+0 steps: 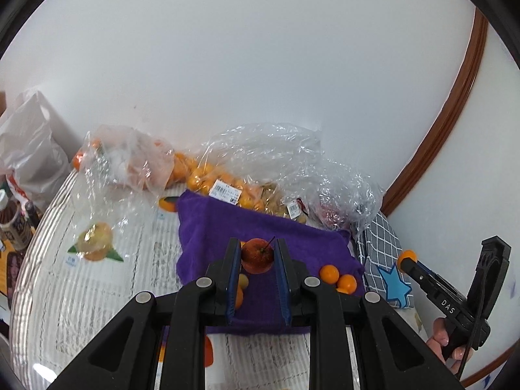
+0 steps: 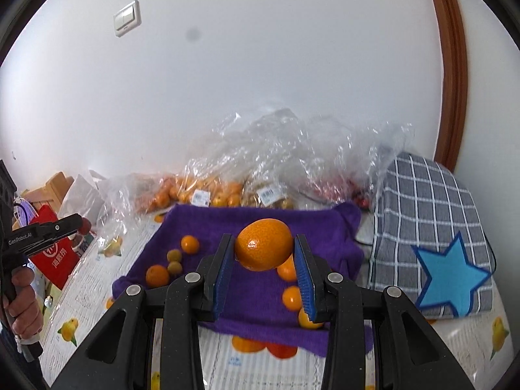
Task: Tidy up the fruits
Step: 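Carry the orange onto the towel with the right tool while the left carries the red fruit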
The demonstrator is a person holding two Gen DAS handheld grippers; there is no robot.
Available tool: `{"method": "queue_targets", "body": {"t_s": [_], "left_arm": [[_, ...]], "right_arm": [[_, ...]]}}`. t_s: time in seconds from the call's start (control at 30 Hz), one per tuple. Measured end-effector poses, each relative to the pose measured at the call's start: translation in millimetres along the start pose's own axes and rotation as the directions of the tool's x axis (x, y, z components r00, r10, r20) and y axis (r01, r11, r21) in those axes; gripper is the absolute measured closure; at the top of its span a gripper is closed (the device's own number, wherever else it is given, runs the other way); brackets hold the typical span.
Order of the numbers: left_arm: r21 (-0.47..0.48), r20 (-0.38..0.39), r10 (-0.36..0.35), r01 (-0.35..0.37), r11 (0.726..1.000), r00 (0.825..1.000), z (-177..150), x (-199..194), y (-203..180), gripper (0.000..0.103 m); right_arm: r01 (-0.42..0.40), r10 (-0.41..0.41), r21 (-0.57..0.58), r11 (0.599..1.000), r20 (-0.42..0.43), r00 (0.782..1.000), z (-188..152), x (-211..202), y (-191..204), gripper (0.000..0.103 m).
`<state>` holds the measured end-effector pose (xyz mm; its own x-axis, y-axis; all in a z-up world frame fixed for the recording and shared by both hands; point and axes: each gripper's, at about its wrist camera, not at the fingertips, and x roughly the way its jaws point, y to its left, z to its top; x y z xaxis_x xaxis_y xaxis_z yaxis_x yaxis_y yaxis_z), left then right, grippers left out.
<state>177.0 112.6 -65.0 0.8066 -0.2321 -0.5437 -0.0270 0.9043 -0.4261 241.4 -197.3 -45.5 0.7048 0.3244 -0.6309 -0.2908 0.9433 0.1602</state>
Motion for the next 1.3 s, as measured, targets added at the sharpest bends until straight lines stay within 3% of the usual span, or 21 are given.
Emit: {"method": "queue_targets", "body": {"t_s": [0.47, 0.8, 1.07, 1.1, 1.3], "left_arm": [[0.003, -0.029, 0.001, -0.001, 1.000, 1.000, 19.1, 36.2, -10.0, 0.083], [-0.004, -0.108, 0.006, -0.006, 1.000, 0.994, 9.1, 77.8, -2.4, 0.083], [0.005, -0.226, -0.003, 0.005, 1.000, 0.974, -13.5, 126.1, -5.5, 0.083], [0.023, -0.253, 0.026, -0.021, 1.000, 0.967, -16.3, 131.2, -7.3, 0.083], [0.081, -0.311, 0.029, -0.004, 0.997, 0.950, -30.4, 156.3, -20.1, 0.083]], "right_arm": [[-0.010, 0.010, -0.012, 1.000, 0.002, 1.000, 16.1, 21.2, 5.6, 0.066], [-0.016, 0.016, 0.005, 1.000, -0.079, 0.997, -4.3, 59.2, -0.5, 0.066], [-0.030, 0.034, 0.024, 0.999, -0.182, 0.983, -35.3, 99.3, -4.8, 0.066], [-0.029, 0.033, 0.020, 0.999, -0.193, 0.981, -38.0, 103.3, -4.2, 0.066], [-0.039, 0.035, -0.016, 0.999, -0.231, 0.972, -50.8, 120.2, 3.0, 0.066]]}}
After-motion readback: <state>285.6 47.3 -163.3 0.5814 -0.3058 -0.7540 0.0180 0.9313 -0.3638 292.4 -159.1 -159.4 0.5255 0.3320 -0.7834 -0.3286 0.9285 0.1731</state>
